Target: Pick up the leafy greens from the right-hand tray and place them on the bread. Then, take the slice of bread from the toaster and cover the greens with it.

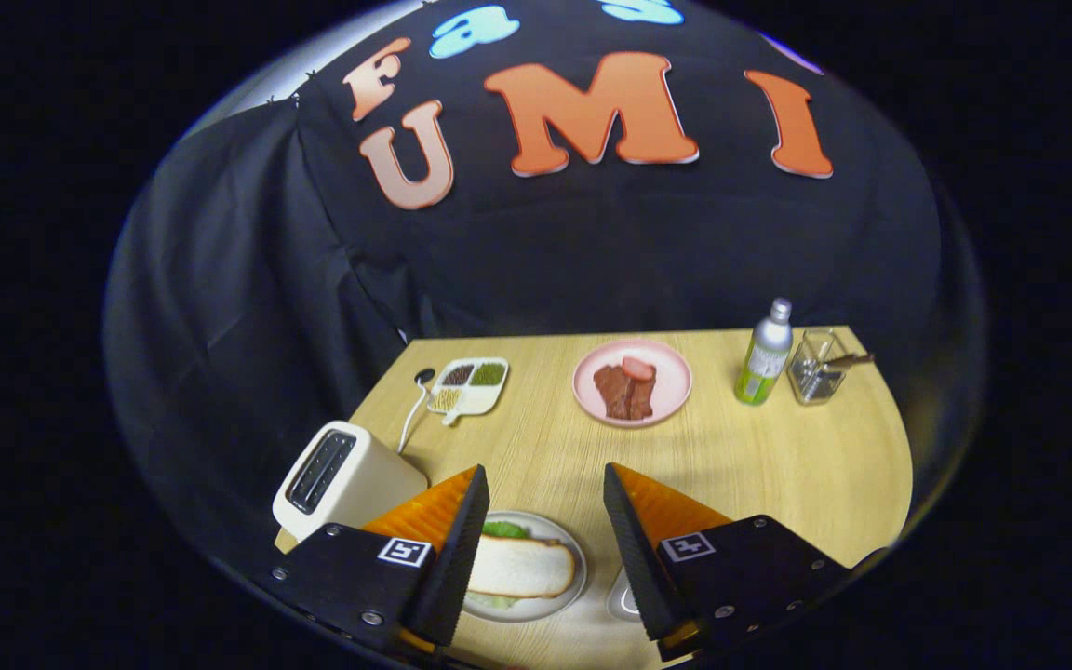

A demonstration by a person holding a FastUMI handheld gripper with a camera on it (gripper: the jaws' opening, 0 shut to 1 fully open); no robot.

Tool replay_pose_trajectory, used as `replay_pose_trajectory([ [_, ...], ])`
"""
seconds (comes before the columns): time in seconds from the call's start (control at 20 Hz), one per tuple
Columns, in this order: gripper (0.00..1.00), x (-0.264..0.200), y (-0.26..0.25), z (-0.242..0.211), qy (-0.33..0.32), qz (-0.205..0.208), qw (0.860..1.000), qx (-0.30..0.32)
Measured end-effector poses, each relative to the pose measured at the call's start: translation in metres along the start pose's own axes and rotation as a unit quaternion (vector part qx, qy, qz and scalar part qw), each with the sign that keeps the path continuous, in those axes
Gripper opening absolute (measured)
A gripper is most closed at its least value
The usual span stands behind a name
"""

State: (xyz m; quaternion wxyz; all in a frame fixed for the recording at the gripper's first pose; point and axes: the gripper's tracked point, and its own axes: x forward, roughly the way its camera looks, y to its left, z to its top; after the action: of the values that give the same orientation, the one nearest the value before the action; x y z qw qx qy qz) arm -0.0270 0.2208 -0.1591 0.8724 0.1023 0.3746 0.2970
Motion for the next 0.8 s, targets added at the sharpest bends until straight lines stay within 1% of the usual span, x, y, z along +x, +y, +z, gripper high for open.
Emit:
replay_pose_trajectory([
  [0.05,0.78,-0.010,-0.002,0.020,-0.026,-0.006,1.000,-0.006],
  [0.2,0.81,-0.043,-0.004,0.066,-0.092,-0.021,0.995,-0.024],
  [0.3,0.83,-0.063,-0.006,0.096,-0.140,-0.035,0.989,-0.040],
  [0.45,0.89,-0.093,-0.010,0.131,-0.207,-0.068,0.974,-0.064],
  [0.55,0.92,-0.116,-0.017,0.153,-0.250,-0.089,0.961,-0.074],
  [0.7,0.93,-0.144,-0.023,0.179,-0.311,-0.107,0.942,-0.070],
  [0.8,0.93,-0.154,-0.025,0.190,-0.341,-0.115,0.930,-0.068],
])
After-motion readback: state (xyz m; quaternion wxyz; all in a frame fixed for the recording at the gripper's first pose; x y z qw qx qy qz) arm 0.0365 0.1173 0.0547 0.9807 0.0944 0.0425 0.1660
